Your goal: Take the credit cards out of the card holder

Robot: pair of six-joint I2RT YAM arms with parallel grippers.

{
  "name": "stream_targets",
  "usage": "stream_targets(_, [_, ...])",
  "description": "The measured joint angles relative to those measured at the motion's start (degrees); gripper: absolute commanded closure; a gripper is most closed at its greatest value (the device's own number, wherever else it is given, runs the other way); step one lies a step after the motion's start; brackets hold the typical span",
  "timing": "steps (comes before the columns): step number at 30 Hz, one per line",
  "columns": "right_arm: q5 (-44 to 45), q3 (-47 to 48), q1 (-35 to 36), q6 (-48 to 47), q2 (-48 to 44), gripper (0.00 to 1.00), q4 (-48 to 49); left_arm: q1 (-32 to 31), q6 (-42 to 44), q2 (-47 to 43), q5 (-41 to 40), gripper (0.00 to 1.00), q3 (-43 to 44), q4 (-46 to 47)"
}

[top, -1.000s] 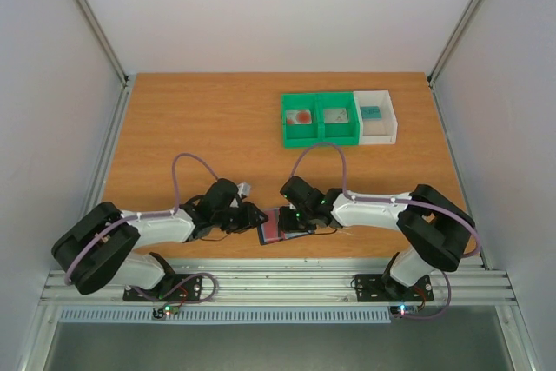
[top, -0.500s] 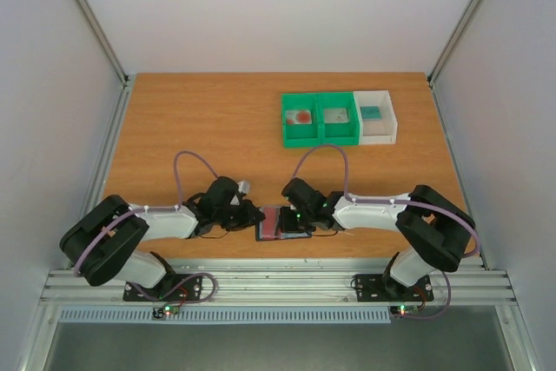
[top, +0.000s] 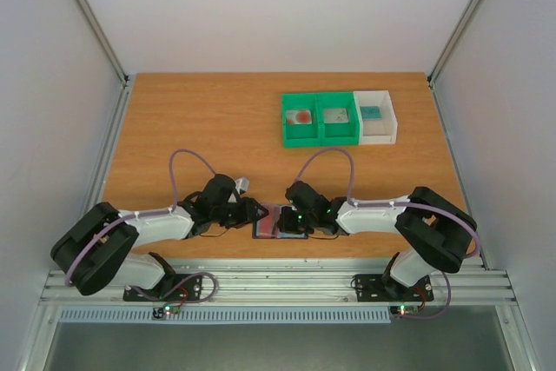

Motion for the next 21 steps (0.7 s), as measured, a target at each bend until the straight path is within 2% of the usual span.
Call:
stream_targets(14, [0.22,-1.62,0.11,1.01,-0.48,0.99,2.67,0.00,-0.33,0.46,1.55,0.56,0.00,0.20])
stream_targets(21, [0.48,-1.90,0.22,1.22,-0.61,0.99,3.10,0.00,-0.90,0.66,1.77,0.44,-0.02,0.48])
